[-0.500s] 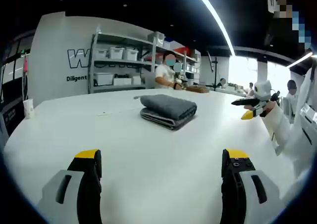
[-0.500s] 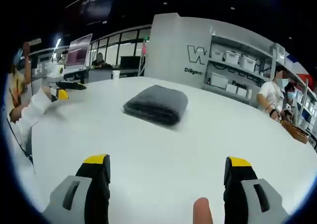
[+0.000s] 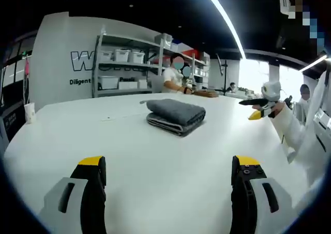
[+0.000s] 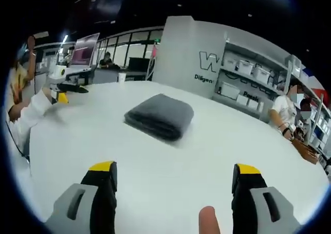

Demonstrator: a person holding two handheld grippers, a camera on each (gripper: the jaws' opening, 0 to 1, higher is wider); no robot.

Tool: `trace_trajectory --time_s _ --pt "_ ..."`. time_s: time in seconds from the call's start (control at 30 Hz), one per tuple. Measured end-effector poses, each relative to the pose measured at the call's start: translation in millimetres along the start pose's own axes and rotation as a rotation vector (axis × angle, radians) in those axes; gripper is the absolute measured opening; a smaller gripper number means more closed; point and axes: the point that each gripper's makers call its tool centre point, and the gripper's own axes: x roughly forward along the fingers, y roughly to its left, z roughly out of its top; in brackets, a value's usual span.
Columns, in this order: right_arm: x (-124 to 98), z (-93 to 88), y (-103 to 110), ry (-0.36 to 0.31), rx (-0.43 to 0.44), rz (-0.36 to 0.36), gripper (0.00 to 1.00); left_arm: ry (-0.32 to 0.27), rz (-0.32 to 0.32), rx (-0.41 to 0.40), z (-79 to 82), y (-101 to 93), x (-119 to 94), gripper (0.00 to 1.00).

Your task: Open the folded towel by lifting each exposed corner and separating the folded layers until the towel lies flat within the target outline without major curled edges

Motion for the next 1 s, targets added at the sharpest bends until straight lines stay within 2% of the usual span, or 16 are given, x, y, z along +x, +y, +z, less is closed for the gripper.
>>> trace_trajectory --time_s 0.3,0.47,0.57,0.73,1.0 --pt "20.0 39.3 7.5 -0.02 -0.157 0.04 0.91 -0.003 -0.005 -0.005 0.0 -0.5 -0.1 1.0" --pt "31.8 53.7 14.5 -0.023 -0.214 0.072 0.9 -0.006 -0.007 -0.003 0.9 -0.8 -0.2 1.0" --pt "43.5 66.2 20.6 -0.027 -0.262 0.11 0.88 -0.007 -0.008 -0.002 1.5 -0.4 -0.5 1.0" --pt "57.2 79.8 26.0 -0.032 -0.307 0.142 0.88 -0.008 -0.009 -0.003 1.8 -0.3 -0.5 1.0" --pt "81.3 105.6 32.5 -0.059 -0.317 0.192 0.87 -0.009 -0.011 -0.003 1.8 -0.8 -0.1 1.0"
